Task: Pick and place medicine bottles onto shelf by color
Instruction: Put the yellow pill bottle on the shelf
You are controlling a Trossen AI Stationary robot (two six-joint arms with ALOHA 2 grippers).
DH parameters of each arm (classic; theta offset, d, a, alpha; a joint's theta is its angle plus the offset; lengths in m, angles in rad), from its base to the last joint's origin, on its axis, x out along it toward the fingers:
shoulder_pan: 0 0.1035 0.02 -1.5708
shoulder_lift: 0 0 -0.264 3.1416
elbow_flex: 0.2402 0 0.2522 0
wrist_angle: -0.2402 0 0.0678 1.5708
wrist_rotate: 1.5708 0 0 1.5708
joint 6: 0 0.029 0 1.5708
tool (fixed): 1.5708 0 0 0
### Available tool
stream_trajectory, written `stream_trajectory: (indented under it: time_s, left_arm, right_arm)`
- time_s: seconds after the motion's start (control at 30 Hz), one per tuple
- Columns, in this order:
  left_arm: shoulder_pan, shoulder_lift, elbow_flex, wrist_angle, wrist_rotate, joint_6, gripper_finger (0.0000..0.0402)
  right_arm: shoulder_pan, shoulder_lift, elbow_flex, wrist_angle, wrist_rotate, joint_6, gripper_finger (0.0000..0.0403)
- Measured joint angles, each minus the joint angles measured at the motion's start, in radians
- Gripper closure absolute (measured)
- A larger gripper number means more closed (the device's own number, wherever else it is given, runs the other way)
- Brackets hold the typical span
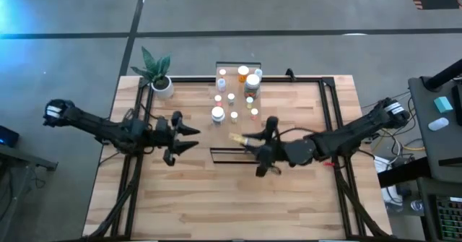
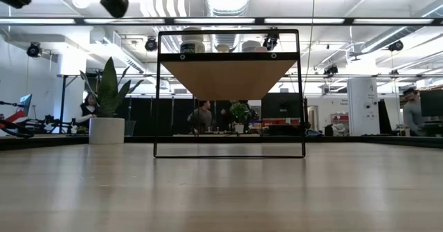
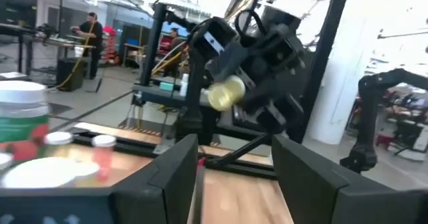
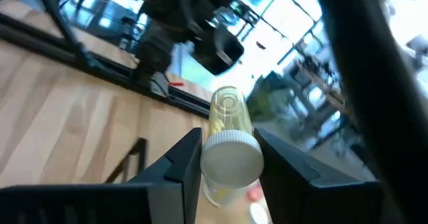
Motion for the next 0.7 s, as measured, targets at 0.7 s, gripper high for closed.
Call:
stream_trajectory:
  time_s: [0.7]
  left_arm:
    - [0.06,-0.179,-0.101,-0.145,-0.007,-0.003,0.0226]
  right_arm:
    - [-0.33,0.274,0.739,-1.332,-0.45,0.565,0.0283]
